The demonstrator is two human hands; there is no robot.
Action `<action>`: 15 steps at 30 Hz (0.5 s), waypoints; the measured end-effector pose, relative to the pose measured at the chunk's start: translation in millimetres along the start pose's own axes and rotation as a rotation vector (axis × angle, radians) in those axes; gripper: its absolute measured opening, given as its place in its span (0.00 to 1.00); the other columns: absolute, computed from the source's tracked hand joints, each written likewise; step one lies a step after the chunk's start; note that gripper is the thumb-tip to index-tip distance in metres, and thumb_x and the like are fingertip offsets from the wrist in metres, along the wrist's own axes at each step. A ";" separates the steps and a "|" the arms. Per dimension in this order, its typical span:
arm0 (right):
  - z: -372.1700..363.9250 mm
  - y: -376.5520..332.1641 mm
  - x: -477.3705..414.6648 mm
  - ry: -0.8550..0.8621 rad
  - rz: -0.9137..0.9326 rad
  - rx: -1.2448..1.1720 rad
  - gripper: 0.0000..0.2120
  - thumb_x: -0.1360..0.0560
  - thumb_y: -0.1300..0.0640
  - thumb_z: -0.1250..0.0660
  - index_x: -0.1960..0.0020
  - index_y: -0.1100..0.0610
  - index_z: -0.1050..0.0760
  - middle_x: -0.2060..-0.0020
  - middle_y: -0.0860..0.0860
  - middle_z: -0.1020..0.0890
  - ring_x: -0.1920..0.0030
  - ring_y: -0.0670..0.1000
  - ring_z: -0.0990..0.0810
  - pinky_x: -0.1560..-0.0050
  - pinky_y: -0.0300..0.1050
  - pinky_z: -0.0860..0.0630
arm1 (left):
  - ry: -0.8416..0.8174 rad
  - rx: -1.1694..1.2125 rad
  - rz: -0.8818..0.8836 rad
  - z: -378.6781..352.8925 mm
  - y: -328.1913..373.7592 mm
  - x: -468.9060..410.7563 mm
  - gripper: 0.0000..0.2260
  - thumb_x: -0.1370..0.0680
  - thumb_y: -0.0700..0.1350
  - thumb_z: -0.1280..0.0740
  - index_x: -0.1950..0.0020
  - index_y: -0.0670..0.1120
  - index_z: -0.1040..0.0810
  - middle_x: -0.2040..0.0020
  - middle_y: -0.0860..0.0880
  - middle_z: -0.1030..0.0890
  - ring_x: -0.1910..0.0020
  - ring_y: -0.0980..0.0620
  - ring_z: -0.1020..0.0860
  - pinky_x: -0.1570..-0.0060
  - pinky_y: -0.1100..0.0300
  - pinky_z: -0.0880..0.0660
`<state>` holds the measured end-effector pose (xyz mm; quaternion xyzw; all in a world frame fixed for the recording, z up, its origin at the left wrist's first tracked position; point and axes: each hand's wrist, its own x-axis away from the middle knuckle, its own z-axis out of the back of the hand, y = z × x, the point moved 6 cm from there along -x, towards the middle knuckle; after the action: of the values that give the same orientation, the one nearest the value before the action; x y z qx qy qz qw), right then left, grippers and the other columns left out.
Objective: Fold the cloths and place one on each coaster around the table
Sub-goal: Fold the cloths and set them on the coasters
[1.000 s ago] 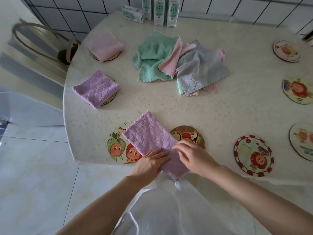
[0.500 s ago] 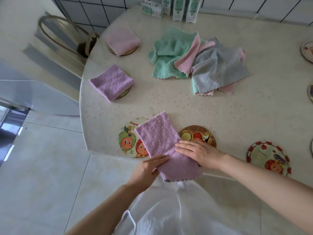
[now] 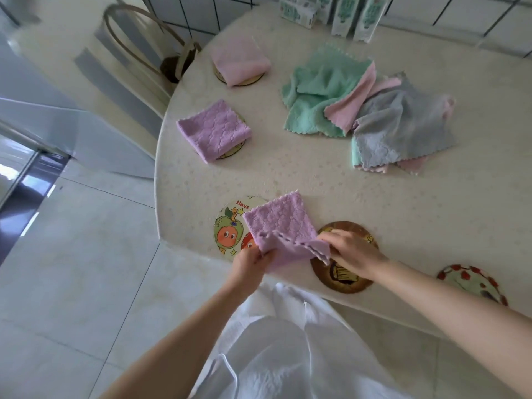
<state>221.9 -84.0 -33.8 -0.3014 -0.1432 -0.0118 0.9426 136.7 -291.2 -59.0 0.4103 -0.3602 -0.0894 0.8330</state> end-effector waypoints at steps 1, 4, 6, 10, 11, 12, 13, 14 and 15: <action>3.7 -2.1 -5.7 0.017 -0.046 -0.044 0.03 0.23 0.53 0.37 0.54 0.50 0.29 0.61 0.46 0.23 0.60 0.49 0.22 0.62 0.45 0.27 | 0.020 0.075 0.044 1.4 -0.5 -3.8 0.15 0.26 0.48 0.34 0.67 0.39 0.22 0.69 0.41 0.22 0.69 0.43 0.24 0.65 0.47 0.24; 13.1 -2.9 -26.2 0.085 -0.188 -0.116 0.08 0.20 0.49 0.41 0.57 0.49 0.30 0.71 0.44 0.26 0.72 0.44 0.27 0.70 0.43 0.32 | 0.038 0.259 0.174 2.1 -3.8 -13.0 0.13 0.21 0.44 0.36 0.59 0.35 0.22 0.63 0.35 0.21 0.61 0.35 0.19 0.61 0.37 0.21; 12.3 0.9 -39.1 0.088 -0.268 -0.123 0.15 0.21 0.48 0.41 0.65 0.50 0.35 0.75 0.47 0.29 0.74 0.47 0.29 0.71 0.45 0.35 | 0.054 0.298 0.234 2.2 -5.1 -17.5 0.12 0.21 0.45 0.36 0.57 0.37 0.23 0.61 0.37 0.21 0.59 0.37 0.18 0.63 0.37 0.21; 4.9 12.2 -49.8 0.040 -0.416 -0.090 0.21 0.20 0.47 0.43 0.68 0.56 0.40 0.75 0.52 0.31 0.72 0.55 0.31 0.69 0.47 0.37 | 0.055 0.333 0.318 2.0 -0.8 -23.1 0.11 0.21 0.46 0.36 0.56 0.40 0.22 0.54 0.36 0.18 0.60 0.40 0.17 0.63 0.42 0.19; 5.1 11.8 -50.5 0.037 -0.420 -0.080 0.21 0.20 0.47 0.43 0.68 0.56 0.40 0.75 0.52 0.31 0.72 0.55 0.31 0.70 0.47 0.37 | 0.055 0.324 0.332 2.9 1.0 -23.5 0.11 0.21 0.47 0.37 0.56 0.41 0.21 0.54 0.36 0.18 0.61 0.41 0.17 0.63 0.43 0.19; 6.1 10.7 -51.1 0.035 -0.418 -0.068 0.21 0.20 0.47 0.44 0.68 0.55 0.40 0.75 0.51 0.31 0.72 0.55 0.30 0.70 0.47 0.37 | 0.063 0.314 0.339 4.2 2.4 -23.9 0.11 0.21 0.48 0.37 0.56 0.42 0.21 0.54 0.37 0.17 0.62 0.41 0.17 0.63 0.43 0.19; 7.5 9.4 -51.6 0.037 -0.410 -0.053 0.20 0.20 0.47 0.44 0.68 0.54 0.41 0.75 0.51 0.31 0.72 0.54 0.30 0.71 0.47 0.38 | 0.070 0.301 0.344 5.7 4.3 -23.5 0.11 0.21 0.48 0.37 0.57 0.42 0.22 0.54 0.38 0.17 0.62 0.42 0.17 0.64 0.43 0.19; 9.6 8.0 -51.8 0.045 -0.404 -0.039 0.20 0.19 0.47 0.45 0.67 0.53 0.41 0.75 0.50 0.31 0.73 0.54 0.30 0.72 0.47 0.38 | 0.080 0.295 0.343 7.0 5.3 -23.8 0.12 0.21 0.49 0.38 0.57 0.43 0.22 0.55 0.38 0.17 0.62 0.42 0.17 0.64 0.44 0.19; 11.6 7.2 -52.2 0.057 -0.403 -0.027 0.19 0.19 0.47 0.46 0.66 0.53 0.40 0.75 0.50 0.30 0.73 0.53 0.30 0.73 0.46 0.39 | 0.089 0.293 0.340 8.5 6.1 -24.4 0.12 0.20 0.49 0.38 0.58 0.44 0.22 0.55 0.39 0.17 0.62 0.41 0.17 0.65 0.44 0.19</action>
<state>169.6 -74.8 -43.4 -0.2789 -0.1735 -0.2109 0.9207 112.4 -281.7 -63.9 0.4638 -0.3961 0.1238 0.7827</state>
